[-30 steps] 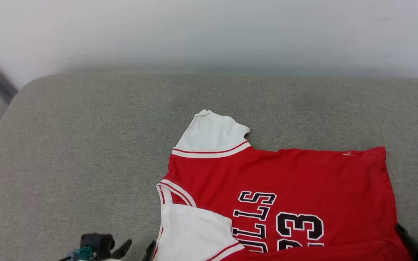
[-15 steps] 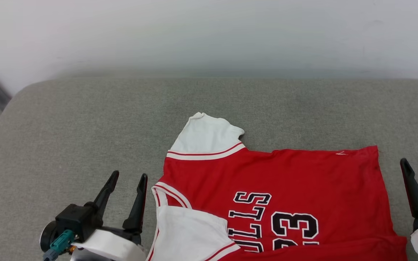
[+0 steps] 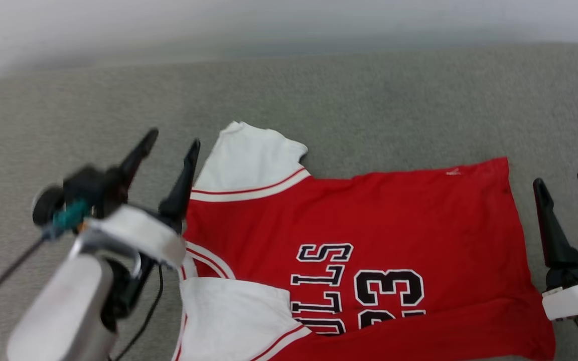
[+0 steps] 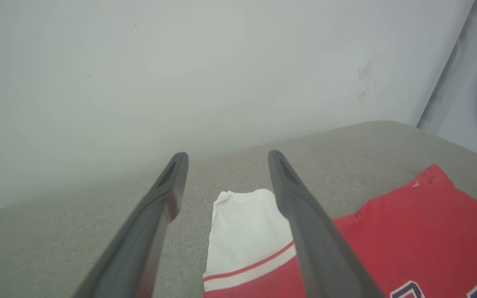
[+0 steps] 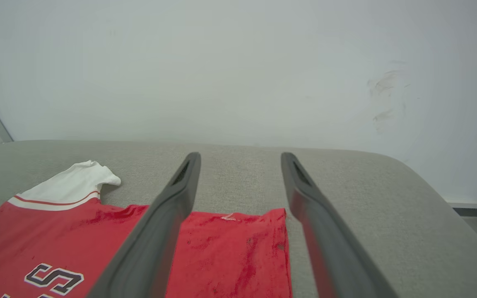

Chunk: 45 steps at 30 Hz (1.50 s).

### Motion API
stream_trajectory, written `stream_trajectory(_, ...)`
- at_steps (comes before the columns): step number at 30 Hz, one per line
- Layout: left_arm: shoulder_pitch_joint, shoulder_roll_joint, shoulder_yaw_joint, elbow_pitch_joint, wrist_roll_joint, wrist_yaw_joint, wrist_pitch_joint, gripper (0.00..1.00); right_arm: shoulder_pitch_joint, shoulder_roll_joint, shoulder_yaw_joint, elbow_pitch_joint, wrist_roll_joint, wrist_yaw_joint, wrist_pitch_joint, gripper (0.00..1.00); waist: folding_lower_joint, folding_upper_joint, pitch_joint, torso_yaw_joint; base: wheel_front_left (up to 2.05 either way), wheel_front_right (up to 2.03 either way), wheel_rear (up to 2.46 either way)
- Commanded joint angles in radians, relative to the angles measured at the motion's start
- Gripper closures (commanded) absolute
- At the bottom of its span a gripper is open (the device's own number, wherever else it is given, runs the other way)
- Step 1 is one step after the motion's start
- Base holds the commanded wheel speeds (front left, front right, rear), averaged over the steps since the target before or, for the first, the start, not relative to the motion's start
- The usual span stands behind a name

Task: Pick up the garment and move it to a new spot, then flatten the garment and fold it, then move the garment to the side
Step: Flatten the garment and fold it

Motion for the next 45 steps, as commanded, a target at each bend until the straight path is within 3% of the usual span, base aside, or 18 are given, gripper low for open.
stream_trajectory(1, -0.071, 0.014, -0.007, 0.023, -0.005, -0.026, 0.051, 0.00, -0.025, -0.012, 0.003, -0.002, -0.004, -0.001, -0.014, 0.00, 0.0000, 0.0000, 0.084, -0.059, 0.00, 0.00, 0.00)
stream_trajectory(8, -0.365, 0.120, -0.069, 0.153, -0.016, -0.106, 0.403, 0.00, -0.082, -0.012, 0.025, 0.023, 0.026, -0.001, -0.045, 0.00, 0.0000, 0.0000, 0.200, -0.133, 0.00, 0.00, 0.00)
stream_trajectory(14, -0.517, 0.159, -0.075, 0.238, -0.122, -0.117, 0.730, 0.00, -0.111, -0.011, 0.058, 0.055, 0.051, -0.001, -0.071, 0.00, 0.0000, 0.0000, 0.265, -0.186, 0.00, 0.00, 0.00)
stream_trajectory(19, -0.575, 0.177, -0.076, 0.275, -0.197, -0.109, 0.934, 0.00, -0.134, 0.000, 0.067, 0.082, 0.099, -0.001, -0.085, 0.00, 0.0000, 0.0000, 0.304, -0.219, 0.00, 0.00, 0.00)
stream_trajectory(23, -0.596, 0.192, -0.077, 0.281, -0.224, -0.091, 1.027, 0.00, -0.149, -0.004, 0.078, 0.095, 0.117, -0.001, -0.093, 0.00, 0.0000, 0.0000, 0.326, -0.237, 0.00, 0.00, 0.00)
stream_trajectory(30, -0.574, 0.193, -0.092, 0.325, -0.227, -0.058, 1.081, 0.00, -0.162, -0.009, 0.093, 0.110, 0.121, -0.001, -0.102, 0.00, 0.0000, 0.0000, 0.351, -0.248, 0.00, 0.00, 0.00)
stream_trajectory(31, -0.570, 0.189, -0.089, 0.328, -0.233, -0.054, 1.083, 0.54, -0.162, -0.010, 0.093, 0.113, 0.121, -0.001, -0.103, 0.00, 0.0000, 0.0000, 0.352, -0.248, 0.00, 0.00, 0.00)
stream_trajectory(32, -0.566, 0.186, -0.088, 0.329, -0.239, -0.053, 1.080, 1.00, -0.162, -0.011, 0.093, 0.117, 0.121, -0.001, -0.104, 0.00, 0.0000, 0.0000, 0.351, -0.246, 0.00, 0.00, 0.00)
stream_trajectory(41, -0.547, 0.137, -0.033, 0.322, -0.279, -0.080, 0.898, 1.00, -0.160, -0.038, 0.103, 0.128, 0.114, -0.001, -0.061, 0.00, 0.0000, 0.0000, 0.288, -0.200, 0.00, 0.00, 0.00)
stream_trajectory(45, -0.528, 0.142, -0.050, 0.304, -0.268, -0.103, 0.847, 1.00, -0.159, -0.066, 0.117, 0.123, 0.101, -0.001, -0.020, 0.00, 0.0000, 0.0000, 0.249, -0.174, 0.00, 0.00, 0.00)
